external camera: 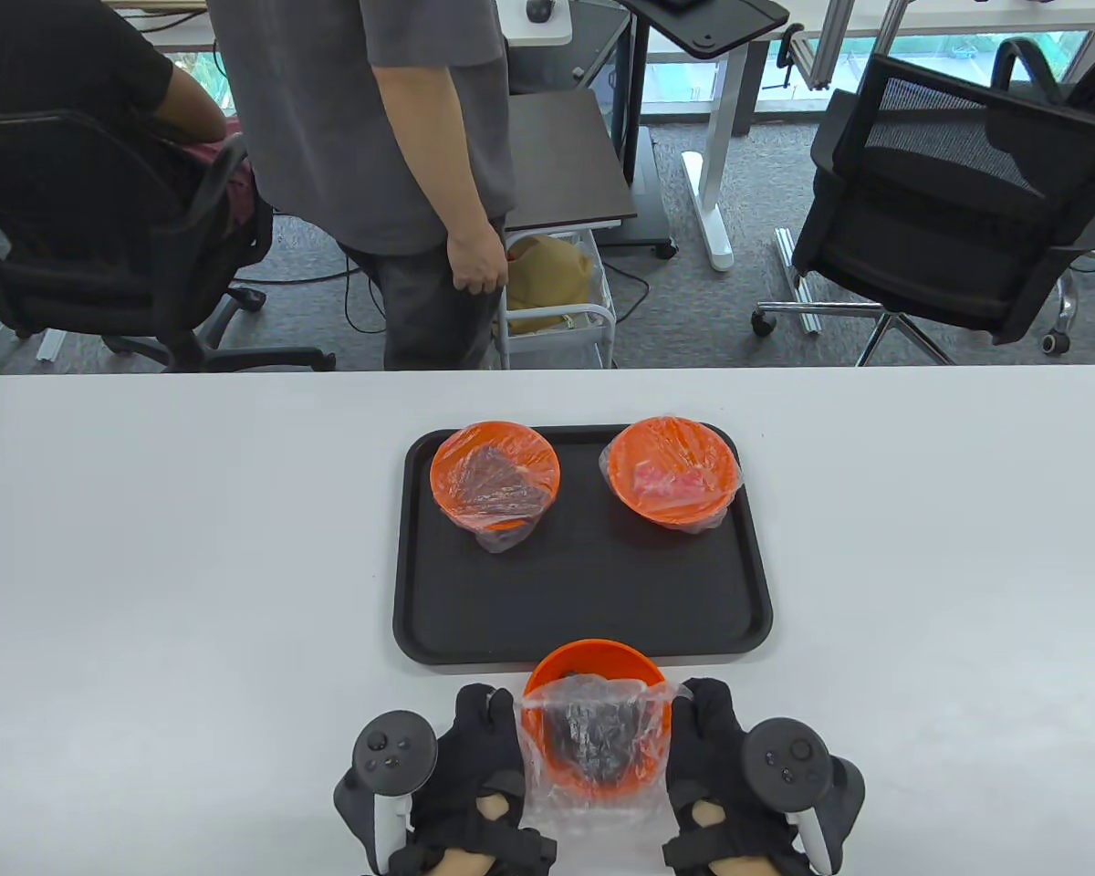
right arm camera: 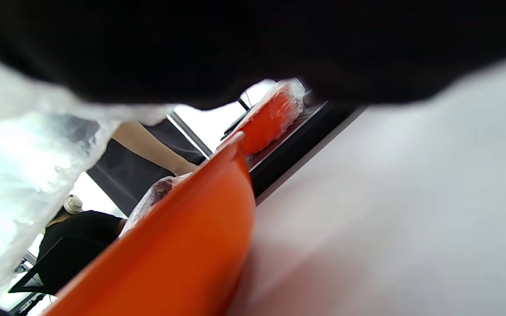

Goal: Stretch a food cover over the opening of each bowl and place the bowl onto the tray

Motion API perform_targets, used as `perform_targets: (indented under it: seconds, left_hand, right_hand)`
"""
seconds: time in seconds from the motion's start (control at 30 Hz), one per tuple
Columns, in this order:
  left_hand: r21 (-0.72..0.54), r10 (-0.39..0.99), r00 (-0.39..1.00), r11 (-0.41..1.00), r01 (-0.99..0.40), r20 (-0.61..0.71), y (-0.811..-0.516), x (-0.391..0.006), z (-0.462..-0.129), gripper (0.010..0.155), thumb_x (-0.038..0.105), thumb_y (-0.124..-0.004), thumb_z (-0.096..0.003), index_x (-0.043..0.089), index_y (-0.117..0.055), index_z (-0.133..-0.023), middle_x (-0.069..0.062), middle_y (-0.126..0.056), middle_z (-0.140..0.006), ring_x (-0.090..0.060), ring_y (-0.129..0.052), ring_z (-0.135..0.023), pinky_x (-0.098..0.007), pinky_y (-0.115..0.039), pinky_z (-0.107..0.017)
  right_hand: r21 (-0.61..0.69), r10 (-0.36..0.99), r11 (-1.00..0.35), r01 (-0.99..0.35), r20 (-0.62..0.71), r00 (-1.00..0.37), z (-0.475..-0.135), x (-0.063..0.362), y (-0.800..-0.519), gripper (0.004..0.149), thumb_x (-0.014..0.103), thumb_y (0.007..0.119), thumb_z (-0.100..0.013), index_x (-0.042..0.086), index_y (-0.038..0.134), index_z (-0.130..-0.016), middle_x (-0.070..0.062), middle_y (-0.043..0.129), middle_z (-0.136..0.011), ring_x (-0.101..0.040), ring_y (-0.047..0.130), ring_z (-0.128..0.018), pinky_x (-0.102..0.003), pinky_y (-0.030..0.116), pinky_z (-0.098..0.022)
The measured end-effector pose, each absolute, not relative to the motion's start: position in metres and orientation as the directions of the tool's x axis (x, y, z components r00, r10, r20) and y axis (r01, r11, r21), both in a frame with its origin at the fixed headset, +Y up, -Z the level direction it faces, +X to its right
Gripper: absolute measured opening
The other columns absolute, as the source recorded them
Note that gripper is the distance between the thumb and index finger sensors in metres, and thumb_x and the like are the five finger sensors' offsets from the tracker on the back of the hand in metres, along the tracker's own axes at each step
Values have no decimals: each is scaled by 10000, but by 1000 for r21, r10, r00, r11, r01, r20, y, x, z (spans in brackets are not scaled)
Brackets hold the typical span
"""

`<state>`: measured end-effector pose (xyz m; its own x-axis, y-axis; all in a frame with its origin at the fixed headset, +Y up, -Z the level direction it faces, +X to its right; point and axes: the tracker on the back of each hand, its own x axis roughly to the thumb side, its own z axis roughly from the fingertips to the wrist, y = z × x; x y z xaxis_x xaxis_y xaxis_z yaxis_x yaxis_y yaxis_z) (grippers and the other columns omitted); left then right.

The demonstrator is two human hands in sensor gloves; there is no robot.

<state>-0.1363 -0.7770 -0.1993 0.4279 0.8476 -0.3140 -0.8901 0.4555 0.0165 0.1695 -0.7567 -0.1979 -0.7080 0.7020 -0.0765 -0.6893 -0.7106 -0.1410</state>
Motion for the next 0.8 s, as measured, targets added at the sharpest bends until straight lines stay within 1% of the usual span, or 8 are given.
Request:
perform_targets:
  seconds: [0.1, 0.33, 0.4, 0.8]
  left_hand:
    - [6, 834, 445, 473, -881, -327, -781, -135, -199, 499, 517, -688, -550, 184, -738, -918, 78, -994, -298, -143, -1032, -76, -380, -969, -112]
    - [-12, 808, 476, 503, -864, -347, -786, -132, -200, 497, 515, -685, -549, 190, -734, -923, 79, -992, -302, -143, -1030, -79, -378, -968, -114]
    - [-13, 804, 481, 509, -861, -350, -787, -131, -200, 496, 514, -685, -549, 193, -733, -924, 80, -991, -304, -142, -1029, -80, -378, -967, -116]
    - [-23, 776, 493, 527, -849, -394, -790, -131, -203, 494, 508, -693, -548, 196, -733, -929, 85, -990, -309, -139, -1028, -81, -373, -964, -115]
  right_hand:
    - [-130, 689, -724, -678, -89, -719, -199, 169, -760, 458, 387, 707, -523, 135, 753, -902, 27, 961, -373, 30, 979, 30, -254, 919, 66]
    - [-136, 708, -706, -696, -115, -696, -203, 172, -767, 456, 358, 718, -517, 110, 750, -898, -15, 960, -401, 4, 979, 26, -281, 921, 58]
    - [-131, 682, -731, -670, -118, -721, -205, 173, -768, 456, 358, 717, -515, 113, 749, -898, -12, 960, -406, 8, 979, 25, -278, 922, 56]
    - [-82, 645, -763, -641, -163, -747, -211, 169, -772, 464, 318, 722, -510, 100, 729, -920, -42, 960, -455, -10, 981, 9, -302, 922, 32]
